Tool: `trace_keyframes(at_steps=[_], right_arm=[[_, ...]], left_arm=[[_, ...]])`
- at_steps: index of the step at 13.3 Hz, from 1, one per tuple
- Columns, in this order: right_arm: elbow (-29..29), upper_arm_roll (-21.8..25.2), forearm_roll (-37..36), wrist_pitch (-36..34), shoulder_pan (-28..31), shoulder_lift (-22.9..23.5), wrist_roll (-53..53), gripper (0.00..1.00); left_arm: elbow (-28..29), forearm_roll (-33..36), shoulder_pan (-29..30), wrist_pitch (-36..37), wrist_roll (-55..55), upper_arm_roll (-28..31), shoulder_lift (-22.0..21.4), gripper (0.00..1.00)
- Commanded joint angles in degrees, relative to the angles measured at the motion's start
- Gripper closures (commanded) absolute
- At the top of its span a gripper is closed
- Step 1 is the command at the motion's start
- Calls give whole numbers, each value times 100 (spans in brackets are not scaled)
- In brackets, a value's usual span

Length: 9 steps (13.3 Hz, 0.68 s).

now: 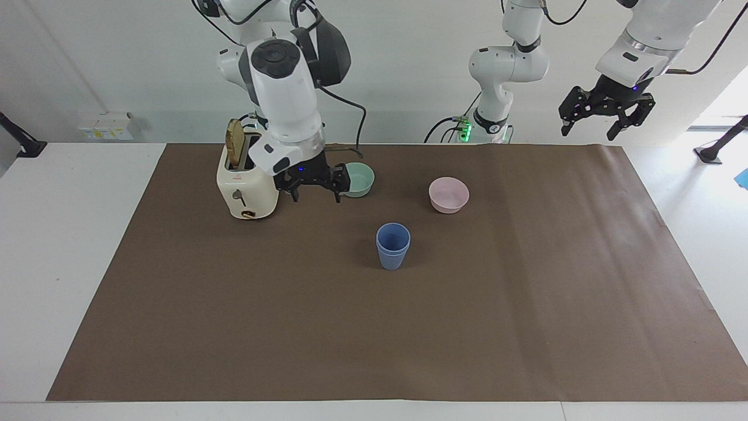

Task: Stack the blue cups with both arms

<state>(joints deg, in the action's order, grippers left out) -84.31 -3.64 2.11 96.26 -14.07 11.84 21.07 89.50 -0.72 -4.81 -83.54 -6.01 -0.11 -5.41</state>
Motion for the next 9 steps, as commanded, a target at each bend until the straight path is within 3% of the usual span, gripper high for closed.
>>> trace_keyframes(at_steps=[1, 5, 9], right_arm=[[11, -14, -70, -405, 465, -269, -900, 0], [-77, 30, -70, -836, 1001, -727, -1816, 0], [-383, 30, -53, -944, 1231, -1052, -1817, 0]], left_arm=[[-2, -8, 41, 84, -32, -7, -65, 0], [6, -8, 41, 84, -32, -7, -65, 0], [-2, -8, 41, 84, -32, -7, -65, 0]])
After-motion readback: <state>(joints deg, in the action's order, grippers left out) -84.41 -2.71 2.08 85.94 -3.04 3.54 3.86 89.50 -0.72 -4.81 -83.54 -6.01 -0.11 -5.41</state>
